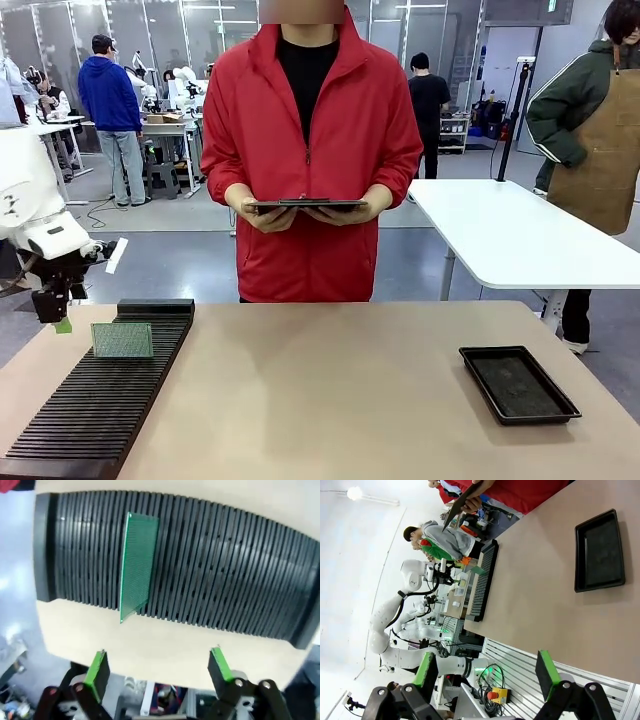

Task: Inspect the PCB.
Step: Pick up the Blank PCB and present it to the human.

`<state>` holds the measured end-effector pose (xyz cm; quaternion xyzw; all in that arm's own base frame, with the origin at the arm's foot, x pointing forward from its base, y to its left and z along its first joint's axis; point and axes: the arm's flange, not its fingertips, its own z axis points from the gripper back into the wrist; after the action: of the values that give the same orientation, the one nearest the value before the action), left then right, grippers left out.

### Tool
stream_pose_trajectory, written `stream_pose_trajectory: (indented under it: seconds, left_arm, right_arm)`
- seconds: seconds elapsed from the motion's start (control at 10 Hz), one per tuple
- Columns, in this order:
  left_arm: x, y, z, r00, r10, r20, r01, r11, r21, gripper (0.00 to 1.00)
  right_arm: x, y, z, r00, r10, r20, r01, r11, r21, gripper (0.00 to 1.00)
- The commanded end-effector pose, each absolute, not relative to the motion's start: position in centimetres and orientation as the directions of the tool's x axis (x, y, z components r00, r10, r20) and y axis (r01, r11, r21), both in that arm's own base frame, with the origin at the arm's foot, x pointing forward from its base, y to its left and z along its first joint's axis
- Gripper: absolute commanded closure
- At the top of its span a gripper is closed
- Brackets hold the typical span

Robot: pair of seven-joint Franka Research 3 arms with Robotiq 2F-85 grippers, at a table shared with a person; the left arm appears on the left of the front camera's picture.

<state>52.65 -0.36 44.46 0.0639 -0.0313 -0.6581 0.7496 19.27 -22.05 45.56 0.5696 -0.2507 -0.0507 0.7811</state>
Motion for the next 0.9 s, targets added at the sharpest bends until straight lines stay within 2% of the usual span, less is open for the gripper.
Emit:
stream_pose_trajectory:
  seconds: [0.0,0.4,0.8]
  left_arm:
    - [55.9,-0.1,45.2,0.072,-0.995,-0.073,0.996,0.069,0.051,0.0]
    - [59.1,0.1,42.3,-0.03,-0.998,-0.06,1.0,-0.03,0.001,0.0]
    - [60.4,0.2,39.3,-0.026,-1.0,-0.006,0.998,-0.026,-0.056,0.0]
  right_arm:
    - [19.3,-22.2,45.7,0.862,-0.364,0.353,-0.228,0.343,0.911,0.0]
    - [19.3,-22.2,45.7,0.862,-0.364,0.353,-0.228,0.343,0.911,0.0]
    - [19.3,-22.2,45.7,0.862,-0.364,0.353,-0.228,0.343,0.911,0.0]
